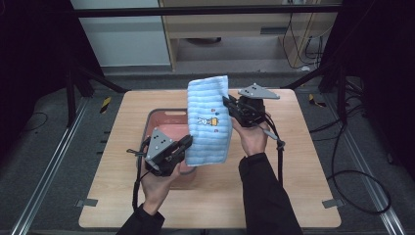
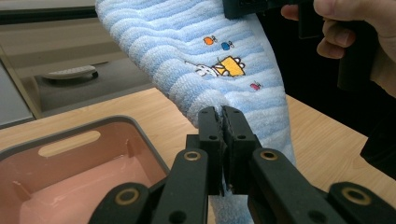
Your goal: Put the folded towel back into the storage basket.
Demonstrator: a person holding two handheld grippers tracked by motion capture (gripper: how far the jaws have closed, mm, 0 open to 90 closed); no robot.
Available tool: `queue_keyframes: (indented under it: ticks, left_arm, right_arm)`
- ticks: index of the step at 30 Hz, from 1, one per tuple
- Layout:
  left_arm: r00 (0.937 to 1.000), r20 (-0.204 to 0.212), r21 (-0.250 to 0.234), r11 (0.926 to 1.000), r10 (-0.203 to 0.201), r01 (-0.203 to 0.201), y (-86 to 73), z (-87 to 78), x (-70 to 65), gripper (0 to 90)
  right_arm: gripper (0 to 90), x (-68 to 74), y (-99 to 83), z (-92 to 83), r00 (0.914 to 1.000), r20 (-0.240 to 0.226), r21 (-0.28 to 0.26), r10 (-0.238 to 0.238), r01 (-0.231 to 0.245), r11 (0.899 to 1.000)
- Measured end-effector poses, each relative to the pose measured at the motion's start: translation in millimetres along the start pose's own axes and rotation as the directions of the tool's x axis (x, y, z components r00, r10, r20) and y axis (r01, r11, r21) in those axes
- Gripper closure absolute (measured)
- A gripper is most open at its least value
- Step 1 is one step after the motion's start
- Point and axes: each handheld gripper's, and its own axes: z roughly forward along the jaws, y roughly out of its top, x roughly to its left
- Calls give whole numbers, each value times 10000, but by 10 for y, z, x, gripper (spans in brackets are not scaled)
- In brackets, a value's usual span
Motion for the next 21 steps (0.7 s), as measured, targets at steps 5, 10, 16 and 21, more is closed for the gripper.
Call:
queue_keyframes:
  ticks: [5,10,16,21]
  left_arm:
    - [9999,-75,-28,10000,-75,75,2,-55,67,869]
    - [9994,-263,-88,9997,-220,218,0,-136,185,869]
    - [9986,-447,-129,9995,-277,272,-6,-212,276,869]
    - [9976,-604,-143,9993,-340,332,-13,-283,349,869]
  right_arm:
    - [828,85,37,86,9999,-98,58,-84,85,9999]
    - [828,183,71,172,9996,-228,74,-187,188,9998]
    - [828,284,116,263,9991,-374,49,-208,210,9998]
    - [828,368,136,348,9984,-473,80,-296,300,9995]
